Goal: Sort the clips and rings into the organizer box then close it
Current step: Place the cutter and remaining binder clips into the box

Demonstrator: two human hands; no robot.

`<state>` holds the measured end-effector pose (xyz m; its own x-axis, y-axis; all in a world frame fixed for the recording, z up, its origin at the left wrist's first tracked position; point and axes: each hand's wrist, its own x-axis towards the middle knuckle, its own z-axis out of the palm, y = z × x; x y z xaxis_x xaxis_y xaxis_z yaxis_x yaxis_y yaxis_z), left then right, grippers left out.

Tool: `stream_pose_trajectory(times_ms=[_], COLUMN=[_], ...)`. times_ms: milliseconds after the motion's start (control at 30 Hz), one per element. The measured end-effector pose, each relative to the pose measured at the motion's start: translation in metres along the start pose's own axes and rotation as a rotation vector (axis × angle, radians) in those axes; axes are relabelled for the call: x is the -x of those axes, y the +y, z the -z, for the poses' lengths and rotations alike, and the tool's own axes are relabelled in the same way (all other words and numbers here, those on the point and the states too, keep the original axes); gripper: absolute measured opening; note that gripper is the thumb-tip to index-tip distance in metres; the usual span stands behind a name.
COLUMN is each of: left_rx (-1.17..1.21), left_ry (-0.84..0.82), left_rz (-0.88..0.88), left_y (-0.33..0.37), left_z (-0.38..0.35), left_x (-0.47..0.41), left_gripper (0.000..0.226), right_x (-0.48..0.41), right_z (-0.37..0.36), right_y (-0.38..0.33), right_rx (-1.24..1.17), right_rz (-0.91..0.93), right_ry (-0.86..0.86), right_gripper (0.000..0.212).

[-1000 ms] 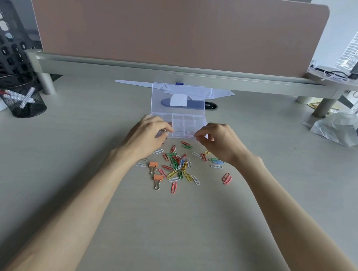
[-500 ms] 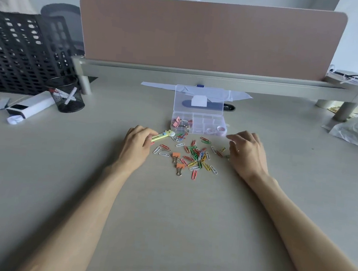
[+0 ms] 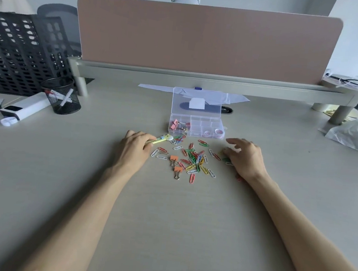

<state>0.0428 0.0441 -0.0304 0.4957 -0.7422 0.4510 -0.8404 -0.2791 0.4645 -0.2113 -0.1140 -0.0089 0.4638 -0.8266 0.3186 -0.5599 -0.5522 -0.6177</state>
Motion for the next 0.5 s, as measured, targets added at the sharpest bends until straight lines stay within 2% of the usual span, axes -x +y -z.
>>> stream_pose_trajectory(times_ms=[167, 500], left_rx=[0.076, 0.145], left_ry=[-0.039, -0.208], left_rz=[0.029, -0.036], left_y=[0.001, 0.055], left_z=[0.007, -0.018], left_x=[0.007, -0.019], left_gripper=[0.019, 0.019], right_x=[-0.003, -0.009], right_z=[-0.002, -0.001], right_y=[0.004, -0.009], right_rx=[0.036, -0.27], right_rz=[0.002, 0.073], right_ry=[0.001, -0.037], right_gripper=[0.018, 0.016])
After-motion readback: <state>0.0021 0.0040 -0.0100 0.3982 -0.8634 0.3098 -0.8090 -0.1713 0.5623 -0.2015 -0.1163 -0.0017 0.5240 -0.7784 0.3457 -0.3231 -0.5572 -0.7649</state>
